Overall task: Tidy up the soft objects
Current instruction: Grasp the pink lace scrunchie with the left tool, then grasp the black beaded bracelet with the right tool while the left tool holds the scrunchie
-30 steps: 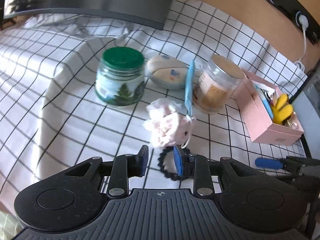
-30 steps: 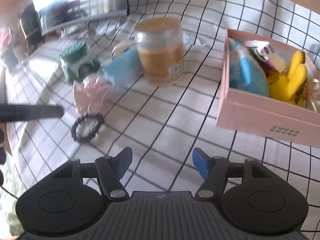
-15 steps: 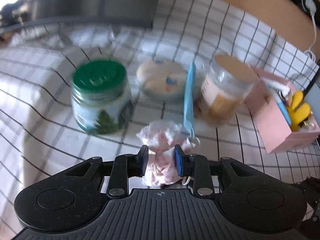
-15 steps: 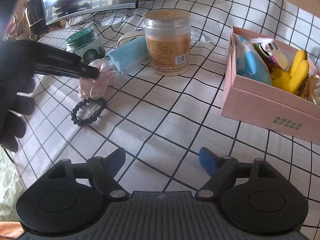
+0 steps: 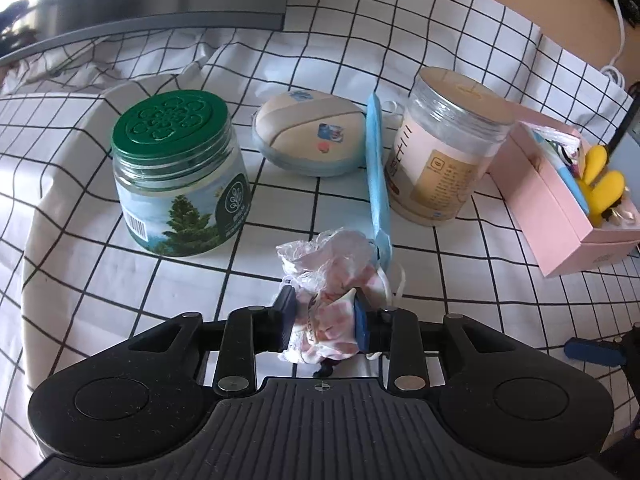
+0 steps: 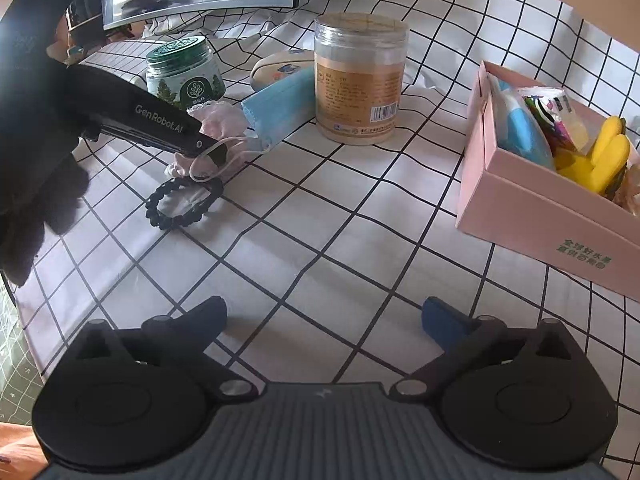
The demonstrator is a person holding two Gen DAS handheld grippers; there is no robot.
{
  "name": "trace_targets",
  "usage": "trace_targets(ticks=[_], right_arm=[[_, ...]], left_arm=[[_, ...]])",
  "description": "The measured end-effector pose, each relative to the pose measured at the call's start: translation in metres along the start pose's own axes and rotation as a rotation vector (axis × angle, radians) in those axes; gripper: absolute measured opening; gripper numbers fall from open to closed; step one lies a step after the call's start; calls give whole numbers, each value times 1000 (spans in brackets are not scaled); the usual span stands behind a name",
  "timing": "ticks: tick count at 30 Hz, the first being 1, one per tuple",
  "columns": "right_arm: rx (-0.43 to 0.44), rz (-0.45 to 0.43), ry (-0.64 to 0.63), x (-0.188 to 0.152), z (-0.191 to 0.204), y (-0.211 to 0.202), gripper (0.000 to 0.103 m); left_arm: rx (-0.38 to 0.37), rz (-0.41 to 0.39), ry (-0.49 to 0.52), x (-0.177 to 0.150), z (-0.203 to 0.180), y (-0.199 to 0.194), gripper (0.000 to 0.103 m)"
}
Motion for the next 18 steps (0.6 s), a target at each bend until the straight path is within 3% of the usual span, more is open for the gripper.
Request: trace_targets(ticks=[1,4,9,13,18], right_arm=[[-6,3,4,-1,0,-1,103],[1,6,-1,-3,0,-3,103],[28,8,-20,-2,-2,-3,103],[41,10,25,6,-2,-2,98],[130,-25,97,33,10,0,95]], left_arm=[[7,-3,-32,0,4,-1,19],[16,-9,-207,-2,24,-11,13],[83,-119,-275,-6,45,-43,10],[124,-162,-344,-12,63,-67,10],[145,-164,-424,-25,80,-84,10]])
Point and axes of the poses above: each gripper's, at about its wrist camera, not at the fingertips, and y roughly the way its jaws point, z to its left, x to its top, the point moved 5 cm from there along y, roughly the way its jaws point, and after that the axes turned 15 degrees about -z, right-handed, at the moved point
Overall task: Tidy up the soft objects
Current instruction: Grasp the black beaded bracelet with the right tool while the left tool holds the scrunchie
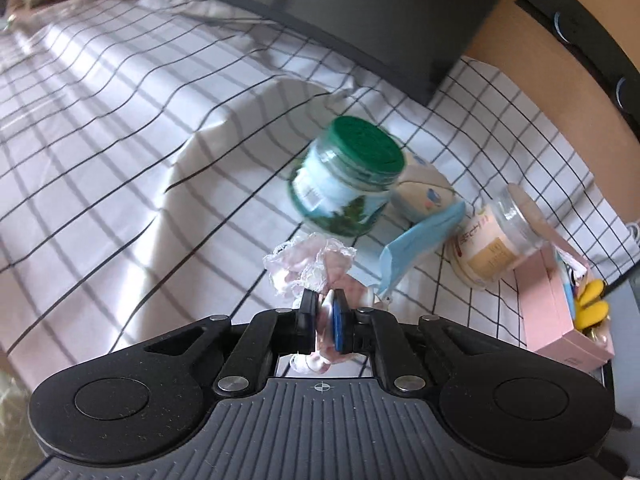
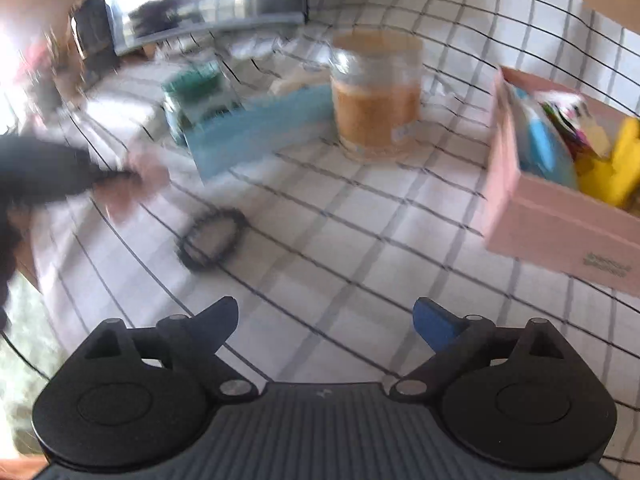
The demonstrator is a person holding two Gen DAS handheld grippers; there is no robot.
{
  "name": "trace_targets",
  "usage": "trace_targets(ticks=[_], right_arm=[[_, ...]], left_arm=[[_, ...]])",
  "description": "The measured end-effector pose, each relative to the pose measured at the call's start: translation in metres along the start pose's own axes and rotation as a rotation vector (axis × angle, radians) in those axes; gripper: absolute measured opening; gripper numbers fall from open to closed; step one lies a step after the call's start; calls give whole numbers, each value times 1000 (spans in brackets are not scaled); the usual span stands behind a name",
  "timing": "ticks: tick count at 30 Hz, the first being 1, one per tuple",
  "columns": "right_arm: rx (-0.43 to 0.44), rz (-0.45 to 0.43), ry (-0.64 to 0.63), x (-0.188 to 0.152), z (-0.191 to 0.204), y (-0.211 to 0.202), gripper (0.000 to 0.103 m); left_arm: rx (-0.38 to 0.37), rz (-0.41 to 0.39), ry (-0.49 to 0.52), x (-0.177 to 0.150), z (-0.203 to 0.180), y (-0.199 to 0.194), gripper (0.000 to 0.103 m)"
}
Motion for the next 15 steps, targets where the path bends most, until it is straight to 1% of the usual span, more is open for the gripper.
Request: trace_targets(ticks=[1,2,4,6,9,11,12,14,15], right_arm=[[16,-6,-10,6,6,3,95],[29,-9,-20,12,12,5,91],[73,9,1,25,23,16,86],[92,34,59,43,31,31,86],[88,56,165,72,44,58,86],[54,65,214,85,51,77,86],[29,67,218,89,55,88,86],[-37,84,182,92,65,110,86],[-56,94,162,91,68,119,86]], left_arm=[[-9,-1,25,-1,3,-1,10],[-1,4,24,-4,6,-2,10],[12,1,70,-9,8,-5,10],[12,-3,106,-13,8,-9,10],[-5,0,119,-17,9,-9,10],[-16,0,123,-19,10,-9,10],[-24,-3,126,-20,10,-9,10],[-39,-10,126,-20,10,-9,10],[-48,-14,125,-19,11,-9,10]])
Point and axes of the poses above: each gripper's, at about its wrist camera, not at the fingertips, and y roughly the way its jaws point, z to its left, x to its top, the point moved 5 cm from there along y, roughly the way its jaws point, and after that the axes turned 15 degrees about -z, right-handed, at the moved point
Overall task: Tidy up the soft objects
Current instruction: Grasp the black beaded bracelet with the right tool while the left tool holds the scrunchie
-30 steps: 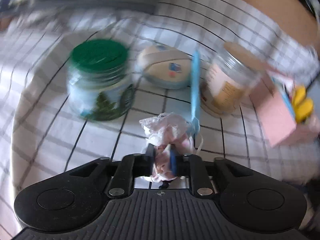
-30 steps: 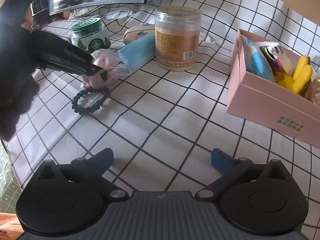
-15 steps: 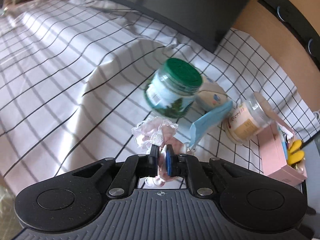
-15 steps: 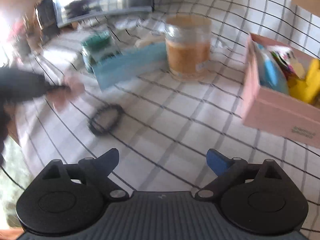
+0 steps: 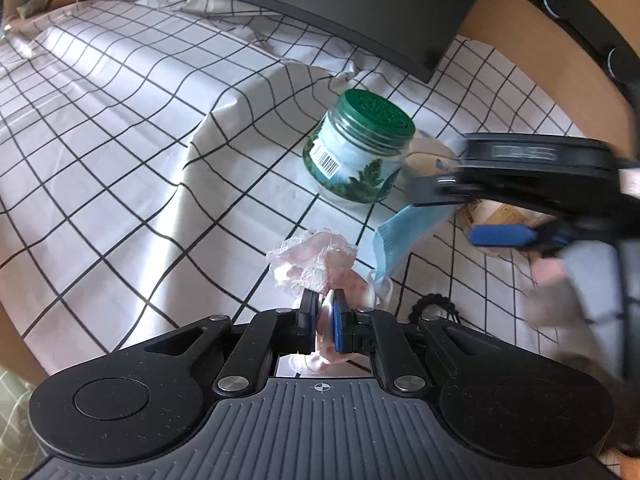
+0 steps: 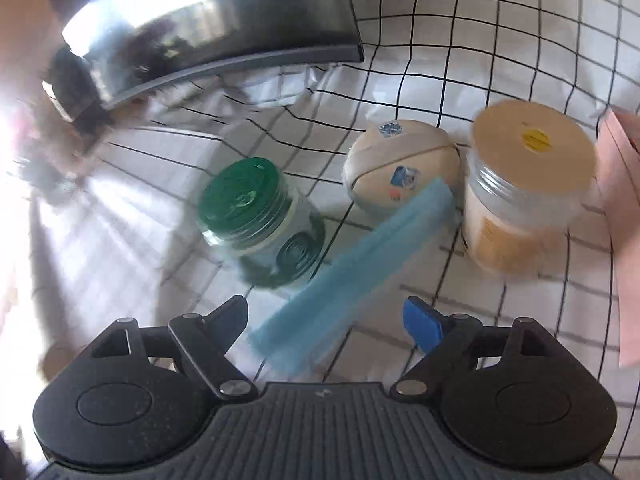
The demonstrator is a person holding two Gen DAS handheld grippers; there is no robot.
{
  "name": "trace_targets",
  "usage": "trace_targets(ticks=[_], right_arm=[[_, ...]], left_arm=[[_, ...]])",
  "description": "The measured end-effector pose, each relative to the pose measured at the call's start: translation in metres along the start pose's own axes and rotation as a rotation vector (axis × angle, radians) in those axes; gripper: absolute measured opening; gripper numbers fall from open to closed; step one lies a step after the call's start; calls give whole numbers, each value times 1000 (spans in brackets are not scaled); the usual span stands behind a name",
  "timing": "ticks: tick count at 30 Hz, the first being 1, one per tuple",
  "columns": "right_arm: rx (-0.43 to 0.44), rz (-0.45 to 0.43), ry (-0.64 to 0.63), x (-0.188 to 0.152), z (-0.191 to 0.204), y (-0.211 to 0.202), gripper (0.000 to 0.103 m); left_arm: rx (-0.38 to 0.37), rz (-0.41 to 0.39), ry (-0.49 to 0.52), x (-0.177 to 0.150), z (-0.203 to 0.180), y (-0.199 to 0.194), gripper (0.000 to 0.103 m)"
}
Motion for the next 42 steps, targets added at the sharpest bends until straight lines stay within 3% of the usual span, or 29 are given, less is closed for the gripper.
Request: trace_targets(ticks=[4,6,7,10,11,15,17,19,23,26,29,33,36,38,42], right_arm=[[-47,13,-61,-7,3,20,85],[-59,27,-76,-9,0,26,67],[-57,44,-76,-9,-2,28,47],[-49,30,-138,-6,-4,22,21],[-58,23,-165,-4,-5,20,18],[-108,-17,-230,1,-16,12,13],[-61,-9,-210,2,-20,10,14],[-16,-9,-197,1,-23,3,16],[3,-114,-293,-4,-19,-30,41],[24,-124,-316,-18,-22,-52,44],[51,-51,-269,-41,-32,-58,44],[64,2,-263,-64,-33,-51,36],[61,-7,-303,-73,-23,-51,26],[59,-10,-344,-77,-19,-54,12],[63,-21,-331,-73,-29,-67,7]], left_arm=[[-27,-8,-16,3,6,-1,10],[-28,-10,-26,2,10,-1,10],[-24,-11,-25,2,13,-1,10],[5,-21,-33,5,23,-1,10],[23,-33,-29,8,27,-2,10],[115,-123,-8,29,42,-10,10],[128,-147,-14,37,46,-12,10],[113,-145,-14,42,45,-12,10],[64,-115,-6,38,33,-9,10],[22,-81,-1,29,22,-7,10],[-1,-59,-2,23,16,-5,10],[-9,-43,9,19,8,-7,10],[-14,-37,32,17,3,-9,10],[-24,-29,48,17,-1,-10,10],[-68,3,103,13,-16,-17,10]])
Point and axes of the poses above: each gripper's, at about its wrist camera, not at the fingertips, and y roughly the way its jaws point, z to its left, x to its top, the point moved 5 cm from there along y, roughly the way its jaws point, and after that the axes turned 15 degrees about -z, right-handed, at the moved point
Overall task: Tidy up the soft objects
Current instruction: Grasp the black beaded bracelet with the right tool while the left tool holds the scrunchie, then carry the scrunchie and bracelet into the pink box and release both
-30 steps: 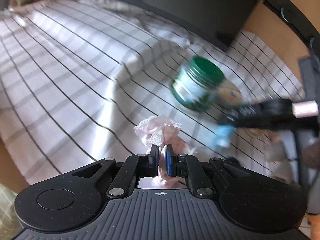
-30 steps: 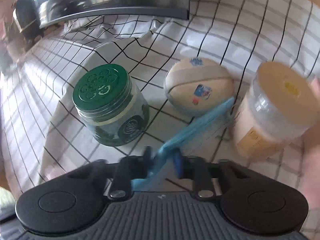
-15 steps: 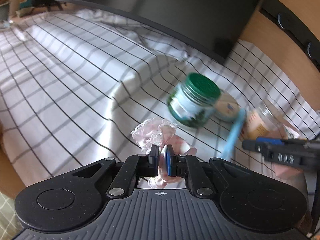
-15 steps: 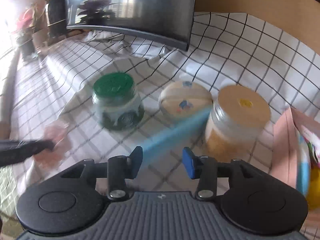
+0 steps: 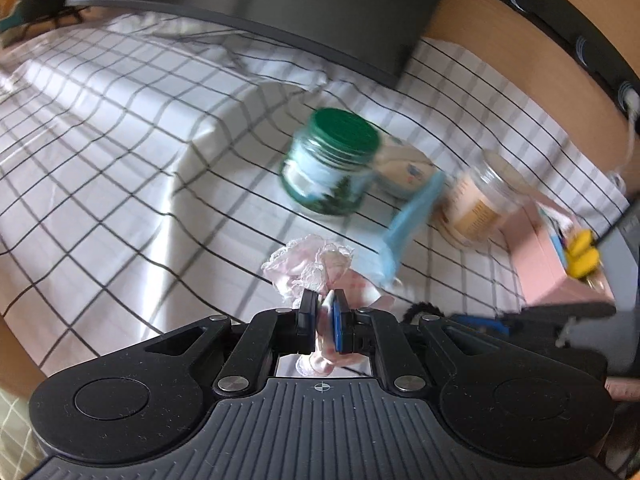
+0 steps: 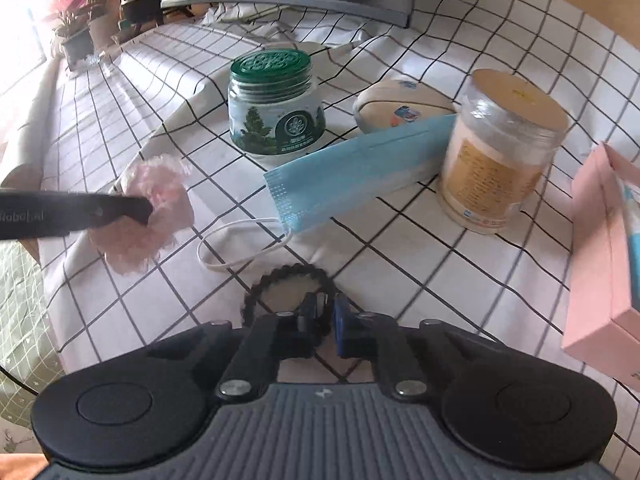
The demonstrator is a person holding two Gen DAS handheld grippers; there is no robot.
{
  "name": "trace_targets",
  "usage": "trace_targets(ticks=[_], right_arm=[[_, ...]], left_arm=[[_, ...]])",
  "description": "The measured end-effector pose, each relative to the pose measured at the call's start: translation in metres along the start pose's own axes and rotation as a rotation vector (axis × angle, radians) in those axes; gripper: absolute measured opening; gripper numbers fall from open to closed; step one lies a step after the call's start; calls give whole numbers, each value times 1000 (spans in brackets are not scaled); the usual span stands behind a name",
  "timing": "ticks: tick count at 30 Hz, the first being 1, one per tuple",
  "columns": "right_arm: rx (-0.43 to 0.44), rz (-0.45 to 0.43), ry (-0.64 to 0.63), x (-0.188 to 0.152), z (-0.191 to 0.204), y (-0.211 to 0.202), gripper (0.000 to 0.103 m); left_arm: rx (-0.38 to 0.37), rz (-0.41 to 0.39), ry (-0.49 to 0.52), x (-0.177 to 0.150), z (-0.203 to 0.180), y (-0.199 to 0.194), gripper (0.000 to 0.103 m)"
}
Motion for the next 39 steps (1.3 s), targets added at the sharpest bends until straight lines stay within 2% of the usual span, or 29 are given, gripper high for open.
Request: trace_targets(ticks=[6,14,21,27,30,36,39], right_arm=[[-51,-39,86,-5,-46,-58,7],[-231,-57,170,-39,-113,-145,7],[-410,-133,189,-52,-160,-207,7],[-486,-256,195,-18,-189,-233,7],[-499,-327,226,10,-206,-237,7],[-525,-436,319,68,-247,-219,7],[-546,-470,337,77,-259,-206,7]], left_arm=[[-115,65,75,-14,-43,-4,10],[-353,185,151,-51,-138,14,10],[-516,178,220,-67,-219,19,10],[-594,105,234,-35,-266,25,10],[-596,51,250,-16,-286,33,10],[-607,-23,288,32,-316,51,10],[-630,-1,258,66,-326,74,10]])
Point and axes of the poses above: each gripper's, at about its wrist camera, not at the fingertips, and y roughly the way its jaws point, z to its left, x to its top, the point moved 5 cm from there along y, roughly the way its jaws point, and after that the axes turned 15 degrees about -z, right-handed, at the moved point
